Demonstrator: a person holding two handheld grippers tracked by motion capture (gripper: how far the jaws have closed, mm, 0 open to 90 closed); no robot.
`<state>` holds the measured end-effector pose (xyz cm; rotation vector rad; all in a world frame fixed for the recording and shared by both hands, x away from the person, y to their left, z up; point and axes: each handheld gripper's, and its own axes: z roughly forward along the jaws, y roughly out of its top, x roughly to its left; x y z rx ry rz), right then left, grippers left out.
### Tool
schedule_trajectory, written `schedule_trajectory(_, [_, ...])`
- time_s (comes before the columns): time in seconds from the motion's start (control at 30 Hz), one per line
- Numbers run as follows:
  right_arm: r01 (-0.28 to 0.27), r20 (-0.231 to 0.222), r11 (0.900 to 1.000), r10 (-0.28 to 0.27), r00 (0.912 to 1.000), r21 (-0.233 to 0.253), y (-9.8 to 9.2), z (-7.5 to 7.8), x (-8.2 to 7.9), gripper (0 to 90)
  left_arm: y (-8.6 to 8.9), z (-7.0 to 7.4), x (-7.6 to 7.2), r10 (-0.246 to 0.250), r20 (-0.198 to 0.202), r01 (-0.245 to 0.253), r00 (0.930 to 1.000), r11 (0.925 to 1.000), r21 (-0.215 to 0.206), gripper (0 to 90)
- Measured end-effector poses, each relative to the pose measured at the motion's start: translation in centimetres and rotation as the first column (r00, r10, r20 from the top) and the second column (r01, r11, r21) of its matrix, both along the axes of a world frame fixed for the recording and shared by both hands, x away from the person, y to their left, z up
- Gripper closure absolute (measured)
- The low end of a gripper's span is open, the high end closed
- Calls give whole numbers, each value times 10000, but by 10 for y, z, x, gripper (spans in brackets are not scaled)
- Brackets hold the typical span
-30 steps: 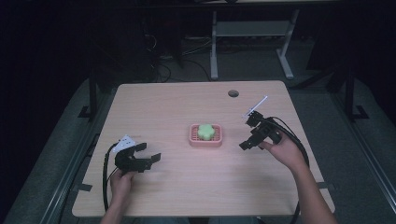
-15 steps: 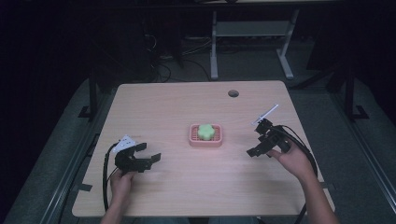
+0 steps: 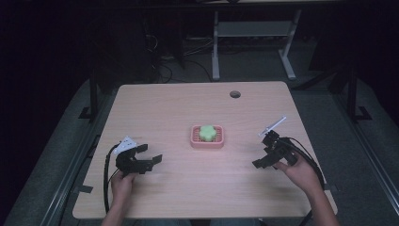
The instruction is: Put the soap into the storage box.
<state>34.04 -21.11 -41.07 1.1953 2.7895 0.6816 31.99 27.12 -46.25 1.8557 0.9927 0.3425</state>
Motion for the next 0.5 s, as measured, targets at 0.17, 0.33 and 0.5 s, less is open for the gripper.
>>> schedule_trajectory(0.17, [21, 174, 10000, -22, 9998, 83, -3, -6, -14, 207, 0, 0, 0, -1, 6, 1, 10000, 10000, 11, 143])
schedule_trajectory(0.33, [186, 497, 9993, -202, 9986, 339, -8, -11, -32, 198, -1, 0, 0, 14, 10, -14, 10000, 10000, 38, 143])
schedule_trajectory(0.5, [607, 870, 9959, -664, 9940, 669, -15, -19, -55, 187, -1, 0, 0, -2, 24, 2, 10000, 10000, 83, 144])
